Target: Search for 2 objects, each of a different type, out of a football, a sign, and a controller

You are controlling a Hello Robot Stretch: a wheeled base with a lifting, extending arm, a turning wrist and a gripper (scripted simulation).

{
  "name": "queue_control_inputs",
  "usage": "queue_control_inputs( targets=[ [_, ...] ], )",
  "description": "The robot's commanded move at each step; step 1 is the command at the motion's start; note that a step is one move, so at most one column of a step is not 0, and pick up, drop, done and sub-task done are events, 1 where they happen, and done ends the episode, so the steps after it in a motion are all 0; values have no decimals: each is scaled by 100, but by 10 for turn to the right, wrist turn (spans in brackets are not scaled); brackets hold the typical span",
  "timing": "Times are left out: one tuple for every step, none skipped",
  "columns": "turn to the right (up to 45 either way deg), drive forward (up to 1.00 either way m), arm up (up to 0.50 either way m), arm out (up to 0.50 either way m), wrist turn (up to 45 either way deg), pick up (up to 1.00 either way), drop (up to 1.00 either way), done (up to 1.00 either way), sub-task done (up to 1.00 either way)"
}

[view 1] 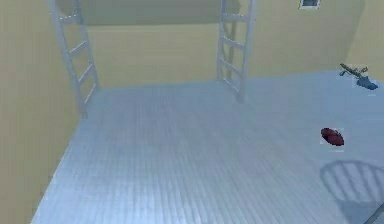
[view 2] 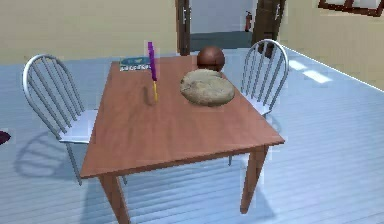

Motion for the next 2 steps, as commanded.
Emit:
queue_control_inputs(
  targets=[
    [-30, 0, 0, 0, 0, 0, 0, 0, 0],
    [0, 50, 0, 0, 0, 0, 0, 0, 0]
  ],
)
